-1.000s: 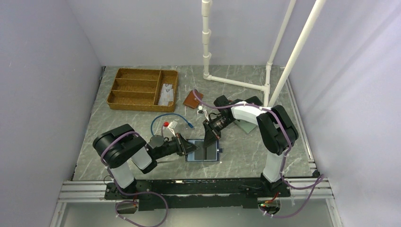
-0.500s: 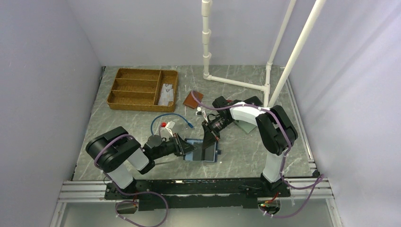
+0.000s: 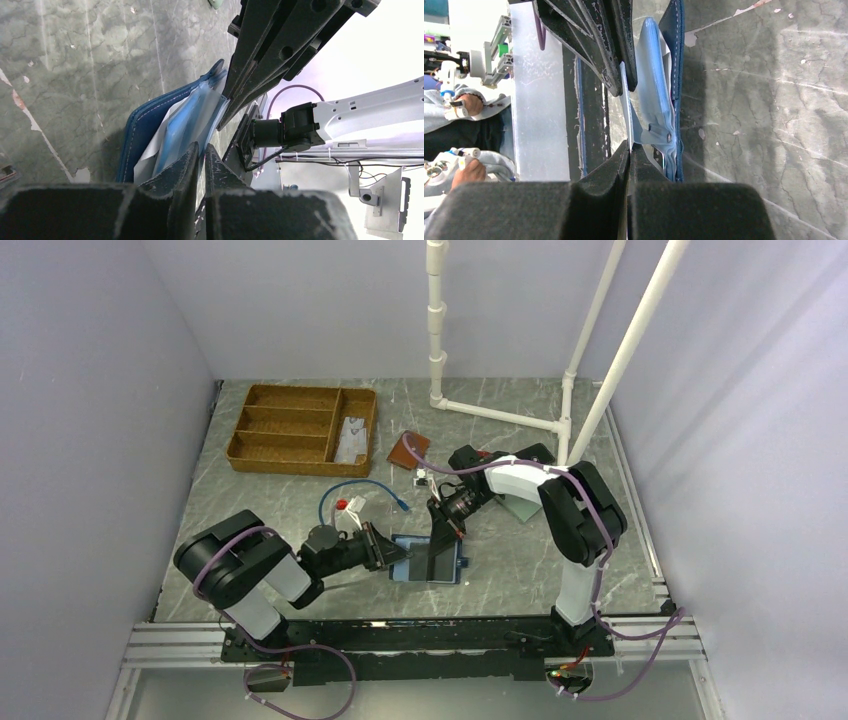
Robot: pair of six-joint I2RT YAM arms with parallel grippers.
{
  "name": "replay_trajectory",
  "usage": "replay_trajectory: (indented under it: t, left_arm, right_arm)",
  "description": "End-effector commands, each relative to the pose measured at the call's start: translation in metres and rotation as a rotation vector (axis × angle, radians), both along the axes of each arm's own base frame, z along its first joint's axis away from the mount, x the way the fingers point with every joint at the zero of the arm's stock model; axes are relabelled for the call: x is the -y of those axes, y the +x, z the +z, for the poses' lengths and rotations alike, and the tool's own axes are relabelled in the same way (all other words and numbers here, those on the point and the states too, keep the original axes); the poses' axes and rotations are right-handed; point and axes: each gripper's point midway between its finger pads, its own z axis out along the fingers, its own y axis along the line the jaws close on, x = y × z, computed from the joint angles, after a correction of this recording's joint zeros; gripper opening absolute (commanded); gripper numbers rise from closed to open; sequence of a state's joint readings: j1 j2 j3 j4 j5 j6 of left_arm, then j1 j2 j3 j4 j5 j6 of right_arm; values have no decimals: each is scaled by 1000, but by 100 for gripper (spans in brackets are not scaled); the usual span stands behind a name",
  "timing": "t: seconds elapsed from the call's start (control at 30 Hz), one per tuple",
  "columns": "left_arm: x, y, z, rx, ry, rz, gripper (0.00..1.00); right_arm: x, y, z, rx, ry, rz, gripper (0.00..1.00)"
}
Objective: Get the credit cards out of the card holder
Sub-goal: Remove the credit card from the card holder.
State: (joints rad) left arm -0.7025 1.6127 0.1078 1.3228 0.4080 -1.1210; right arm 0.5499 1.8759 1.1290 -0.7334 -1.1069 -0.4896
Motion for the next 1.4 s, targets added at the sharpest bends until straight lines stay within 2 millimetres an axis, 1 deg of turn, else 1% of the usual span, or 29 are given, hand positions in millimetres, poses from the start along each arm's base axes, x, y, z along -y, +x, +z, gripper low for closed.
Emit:
replay_trajectory:
  t: [0.0,0.13,0.2,0.27,0.8,1.0,1.1,1.27,1.37]
  left_arm:
    - [-4,1,15,51,-41,0,12]
    - [-4,-1,16,54,-43,-10,10]
    - [-4,-1,16,56,-44,-15,6]
    - [-4,-2,17,59,-45,-19,0]
    - [-10,-3,15,64,-42,-16,0]
    - [-15,-2,7,45,-21,4,0]
    - [-18,0,1,19,-3,23,0]
    - [-21,4,-6,-5,29,42,0]
    - [-21,5,-8,-15,50,44,0]
  right_arm:
    - [3,6,-2,38,-10,16,0]
    - [3,6,-3,41,-7,20,0]
    - [4,6,-3,41,-8,22,0]
    - [4,6,-2,42,-5,23,0]
    - [6,3,-5,38,-8,43,1]
    - [8,8,-9,51,-37,35,0]
    - [17,13,-11,76,-76,37,0]
    - [32,23,-7,96,-86,13,0]
    - [36,26,-4,98,-82,6,0]
